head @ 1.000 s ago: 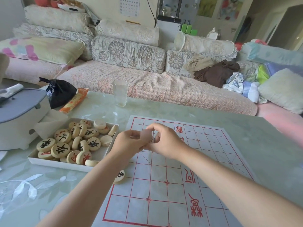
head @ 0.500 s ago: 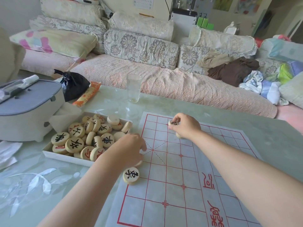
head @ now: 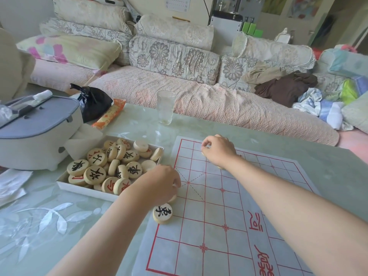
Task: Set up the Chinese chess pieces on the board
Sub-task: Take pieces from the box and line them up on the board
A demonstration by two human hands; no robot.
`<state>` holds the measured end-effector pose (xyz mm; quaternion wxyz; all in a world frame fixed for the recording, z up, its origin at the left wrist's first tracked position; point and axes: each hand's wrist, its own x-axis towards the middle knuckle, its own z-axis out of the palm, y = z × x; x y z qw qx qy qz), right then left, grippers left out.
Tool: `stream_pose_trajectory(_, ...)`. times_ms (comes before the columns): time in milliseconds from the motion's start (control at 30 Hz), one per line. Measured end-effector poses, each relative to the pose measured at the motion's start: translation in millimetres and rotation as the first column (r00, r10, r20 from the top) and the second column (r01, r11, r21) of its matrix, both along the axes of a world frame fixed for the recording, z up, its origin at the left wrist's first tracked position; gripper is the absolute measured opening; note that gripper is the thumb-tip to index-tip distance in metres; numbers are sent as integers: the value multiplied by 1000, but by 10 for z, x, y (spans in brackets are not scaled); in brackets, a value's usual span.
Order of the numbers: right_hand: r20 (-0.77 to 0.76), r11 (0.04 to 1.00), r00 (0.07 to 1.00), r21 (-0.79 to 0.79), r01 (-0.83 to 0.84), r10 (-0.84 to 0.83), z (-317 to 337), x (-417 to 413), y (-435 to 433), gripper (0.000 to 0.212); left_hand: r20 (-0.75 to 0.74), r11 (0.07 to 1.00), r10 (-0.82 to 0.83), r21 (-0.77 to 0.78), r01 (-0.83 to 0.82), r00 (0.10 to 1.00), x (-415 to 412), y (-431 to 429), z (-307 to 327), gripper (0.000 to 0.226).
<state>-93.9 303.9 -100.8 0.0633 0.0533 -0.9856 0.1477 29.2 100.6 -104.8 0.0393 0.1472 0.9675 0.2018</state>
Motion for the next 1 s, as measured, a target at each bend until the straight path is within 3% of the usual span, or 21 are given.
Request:
stream_pose_trajectory(200, 4, 941, 967, -233, -246, 254, 191, 354, -591, 11, -255, 983, 177, 1, -183, 950, 15, -272, 189, 21)
stream_pose_trajectory(333, 66, 889, 915, -275, -367, 398, 244, 581, -1042, 18, -267, 942, 316, -30, -335, 910, 37, -649, 241, 28)
stream_pose_trajectory(500, 130, 894, 885, -67, -442, 447, 232, 768, -1434, 34, -310, 918, 323, -126, -376, 894, 145, -968, 178, 39)
stream_pose_trajectory(633, 63, 875, 882, 112, -472, 468, 102, 795, -1594, 39, -200, 942, 273, -142, -303, 941, 226, -1120, 70, 42)
stream_pose_trajectory(867, -4, 885, 889, 87, -457, 459, 27, 819, -1661, 39, -173, 944, 329, 46, -326, 928, 205, -1245, 44, 37)
stream_pose_trajectory(1000, -8, 854, 873, -203, -480, 488, 220, 825, -1618, 50, -168, 903, 402, 239, -358, 900, 204, -1192, 203, 38)
